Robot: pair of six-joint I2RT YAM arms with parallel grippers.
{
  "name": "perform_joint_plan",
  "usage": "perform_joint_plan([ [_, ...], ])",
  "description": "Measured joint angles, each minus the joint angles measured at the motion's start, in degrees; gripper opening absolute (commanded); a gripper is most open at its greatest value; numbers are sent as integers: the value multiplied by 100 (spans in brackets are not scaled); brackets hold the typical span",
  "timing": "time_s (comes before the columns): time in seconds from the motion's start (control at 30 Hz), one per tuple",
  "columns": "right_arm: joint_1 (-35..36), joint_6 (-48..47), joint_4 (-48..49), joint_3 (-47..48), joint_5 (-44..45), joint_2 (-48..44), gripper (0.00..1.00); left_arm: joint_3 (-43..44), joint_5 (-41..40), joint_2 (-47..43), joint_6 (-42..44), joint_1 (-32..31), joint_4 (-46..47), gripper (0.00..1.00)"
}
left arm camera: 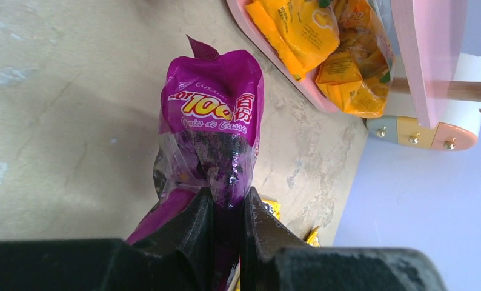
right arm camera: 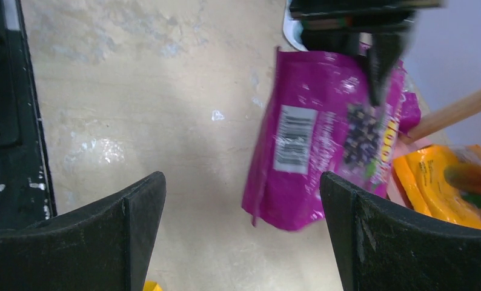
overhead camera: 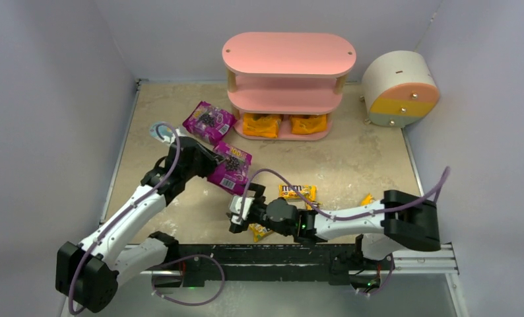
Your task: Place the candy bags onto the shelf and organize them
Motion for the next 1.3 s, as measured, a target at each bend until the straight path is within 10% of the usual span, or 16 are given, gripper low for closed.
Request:
perform_joint_plan([
  [1.03, 81, -774, 457, 468, 2778, 1115, 98, 306, -2024, 48, -1882, -2297, -275, 0],
  [1.3, 83, -645, 667, 398, 2962, 1178, 81, 306, -2293, 48, -2072, -2321, -317, 0],
])
